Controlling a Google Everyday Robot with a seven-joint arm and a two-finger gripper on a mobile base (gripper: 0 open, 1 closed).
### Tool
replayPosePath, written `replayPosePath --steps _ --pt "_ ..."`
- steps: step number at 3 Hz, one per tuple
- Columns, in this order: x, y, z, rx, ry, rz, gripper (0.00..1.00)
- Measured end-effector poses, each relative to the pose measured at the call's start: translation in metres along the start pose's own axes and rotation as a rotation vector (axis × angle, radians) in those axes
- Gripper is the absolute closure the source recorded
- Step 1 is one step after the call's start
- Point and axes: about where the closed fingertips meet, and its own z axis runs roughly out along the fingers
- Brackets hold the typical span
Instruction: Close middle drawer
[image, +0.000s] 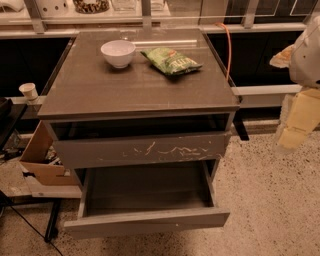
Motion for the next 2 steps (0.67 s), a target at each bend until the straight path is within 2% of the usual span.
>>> replayPosePath --steps 1,2 --pt "0.0000 0.0000 0.0000 0.000 0.000 0.000 0.00" --pt "0.0000 0.0001 0.0001 0.000 0.000 0.000 0.10"
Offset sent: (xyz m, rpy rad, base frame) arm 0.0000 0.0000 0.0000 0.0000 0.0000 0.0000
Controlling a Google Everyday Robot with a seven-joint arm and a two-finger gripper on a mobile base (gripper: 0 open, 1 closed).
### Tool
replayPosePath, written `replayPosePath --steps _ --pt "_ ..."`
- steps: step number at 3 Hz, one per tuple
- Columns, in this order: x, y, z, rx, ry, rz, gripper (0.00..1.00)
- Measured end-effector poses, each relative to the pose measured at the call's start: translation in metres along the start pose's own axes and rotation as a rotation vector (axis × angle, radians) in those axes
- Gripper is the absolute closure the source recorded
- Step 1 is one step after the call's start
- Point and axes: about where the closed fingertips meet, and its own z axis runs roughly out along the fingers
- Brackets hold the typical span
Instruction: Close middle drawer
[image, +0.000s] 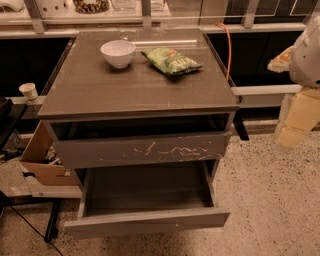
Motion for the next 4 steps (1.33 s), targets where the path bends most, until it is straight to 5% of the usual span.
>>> replayPosePath --steps 2,3,4 --pt "0.001 0.020 0.025 -0.017 -0.038 0.016 0.57" --pt "0.005 0.050 0.076 -0.087 -0.094 0.032 0.88" --pt "0.011 0.075 0.113 -0.154 -0.121 0.047 1.00"
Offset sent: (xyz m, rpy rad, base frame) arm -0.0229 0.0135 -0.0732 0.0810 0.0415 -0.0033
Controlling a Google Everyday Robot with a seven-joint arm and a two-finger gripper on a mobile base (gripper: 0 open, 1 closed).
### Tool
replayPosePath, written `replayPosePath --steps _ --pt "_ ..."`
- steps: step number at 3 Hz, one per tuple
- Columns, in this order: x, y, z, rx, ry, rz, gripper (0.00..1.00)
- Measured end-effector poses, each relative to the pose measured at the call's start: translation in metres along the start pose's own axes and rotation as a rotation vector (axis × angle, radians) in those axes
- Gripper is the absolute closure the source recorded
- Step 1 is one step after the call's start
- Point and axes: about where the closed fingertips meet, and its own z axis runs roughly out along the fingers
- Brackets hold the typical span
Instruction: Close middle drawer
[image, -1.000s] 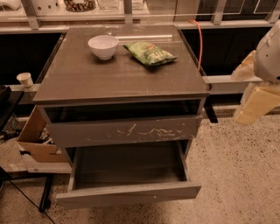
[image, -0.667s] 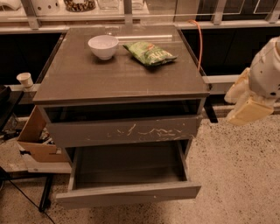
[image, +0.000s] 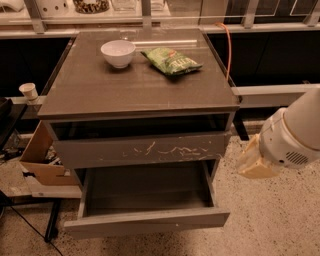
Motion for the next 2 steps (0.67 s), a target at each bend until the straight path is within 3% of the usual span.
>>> replayPosePath --steps 2 --pt "0.0075 0.0067 0.0132 -0.014 0.010 0.002 1.00"
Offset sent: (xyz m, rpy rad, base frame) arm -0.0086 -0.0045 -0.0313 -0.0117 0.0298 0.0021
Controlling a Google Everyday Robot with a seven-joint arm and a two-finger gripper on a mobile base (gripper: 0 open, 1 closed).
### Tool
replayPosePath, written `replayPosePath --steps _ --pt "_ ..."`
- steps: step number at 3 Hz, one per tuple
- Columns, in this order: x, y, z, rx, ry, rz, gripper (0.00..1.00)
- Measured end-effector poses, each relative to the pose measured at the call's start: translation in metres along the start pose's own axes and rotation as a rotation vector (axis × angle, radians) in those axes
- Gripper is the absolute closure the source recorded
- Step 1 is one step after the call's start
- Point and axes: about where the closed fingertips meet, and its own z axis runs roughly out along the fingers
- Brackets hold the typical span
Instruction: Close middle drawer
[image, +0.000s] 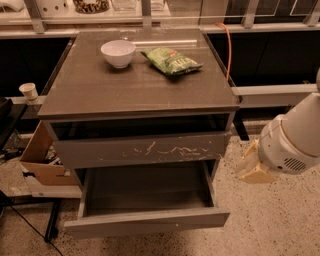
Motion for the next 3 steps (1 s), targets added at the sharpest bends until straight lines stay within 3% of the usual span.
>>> replayPosePath --steps 2,3 --pt "0.055 0.039 0.098 -0.055 -0.054 0.050 1.00" --pt "0.055 0.039 0.098 -0.055 -0.054 0.050 1.00"
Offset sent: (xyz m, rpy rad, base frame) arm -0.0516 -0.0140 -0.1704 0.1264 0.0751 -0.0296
